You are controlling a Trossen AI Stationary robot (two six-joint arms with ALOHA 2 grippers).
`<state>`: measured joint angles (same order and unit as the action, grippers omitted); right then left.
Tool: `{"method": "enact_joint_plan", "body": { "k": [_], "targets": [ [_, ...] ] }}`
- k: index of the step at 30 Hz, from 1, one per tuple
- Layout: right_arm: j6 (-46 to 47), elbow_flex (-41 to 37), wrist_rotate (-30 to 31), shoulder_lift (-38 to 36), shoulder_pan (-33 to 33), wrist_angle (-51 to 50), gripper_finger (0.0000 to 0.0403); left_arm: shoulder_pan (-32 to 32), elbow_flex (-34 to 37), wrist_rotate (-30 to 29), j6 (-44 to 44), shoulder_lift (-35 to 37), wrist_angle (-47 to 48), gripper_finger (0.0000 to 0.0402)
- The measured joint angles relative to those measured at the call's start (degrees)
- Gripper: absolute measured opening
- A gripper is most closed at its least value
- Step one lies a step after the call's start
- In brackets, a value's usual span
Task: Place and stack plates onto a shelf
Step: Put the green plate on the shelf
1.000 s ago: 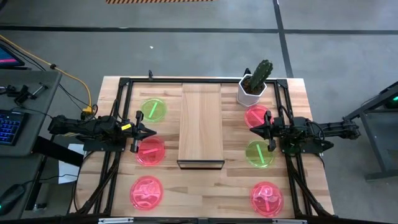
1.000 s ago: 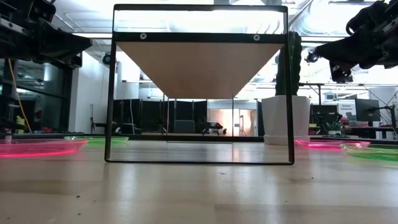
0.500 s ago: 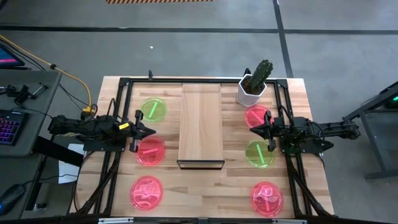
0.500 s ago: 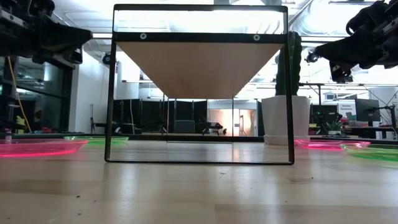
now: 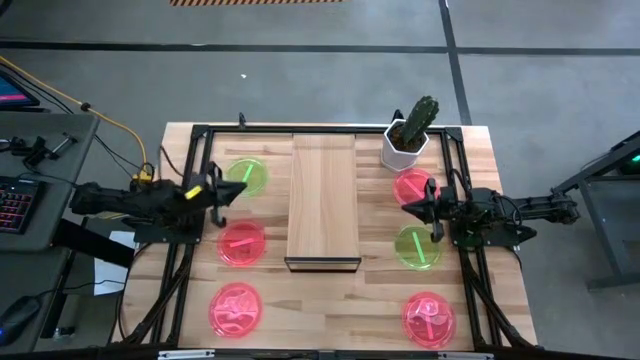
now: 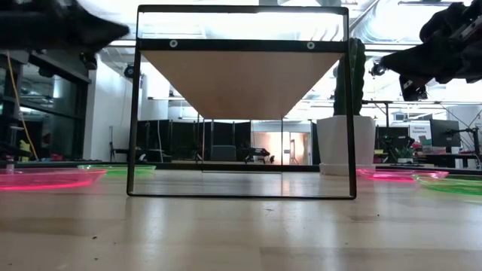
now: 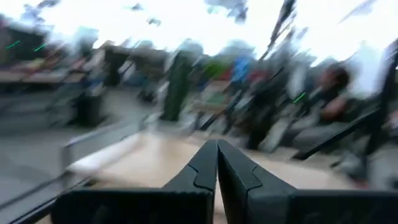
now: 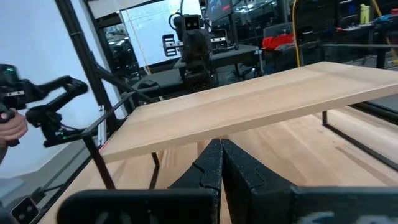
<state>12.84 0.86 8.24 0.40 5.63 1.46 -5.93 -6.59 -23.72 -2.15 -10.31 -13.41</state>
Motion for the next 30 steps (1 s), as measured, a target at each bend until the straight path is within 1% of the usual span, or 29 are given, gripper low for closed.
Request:
{"method": "enact_joint_plan", "body": {
  "k": [2, 5, 9, 12, 16, 21, 25, 30],
  "targets": [
    [0.0, 0.0, 1.2, 0.0, 0.0, 0.1, 0.0, 1.6, -4.9, -3.2, -1.3, -6.5, 5.8, 0.0021],
    [0.0, 0.0, 2.8, 0.0, 0.0, 0.3, 0.0, 4.6, -13.7, -5.6, -4.1, -16.9, 17.3, 0.0049],
    [0.2, 0.0, 3.5, 0.0, 0.0, 0.5, 0.0, 8.6, -23.2, -6.2, -9.6, -30.1, 30.9, 0.0092],
    [0.2, 0.0, 3.5, 0.0, 0.0, 0.5, 0.0, 10.5, -26.8, -4.8, -14.9, -37.9, 37.7, 0.0119],
    [0.2, 0.0, 3.5, 0.0, 0.0, 0.5, 0.0, 11.9, -27.2, -0.7, -20.9, -46.1, 41.1, 0.0139],
    [-1.3, 0.0, 4.7, 0.0, 0.0, 0.6, 0.0, 13.0, -27.2, -1.2, -23.8, -53.6, 41.0, 0.0142],
    [-1.3, 0.0, 7.2, 0.0, 0.0, 0.9, 0.0, 13.1, -27.2, -1.3, -24.3, -57.8, 39.5, 0.0142],
    [-1.8, 0.0, 8.2, 0.0, 0.0, 1.0, 0.0, 14.0, -27.2, -1.0, -24.9, -61.8, 39.5, 0.0142]
  ]
}}
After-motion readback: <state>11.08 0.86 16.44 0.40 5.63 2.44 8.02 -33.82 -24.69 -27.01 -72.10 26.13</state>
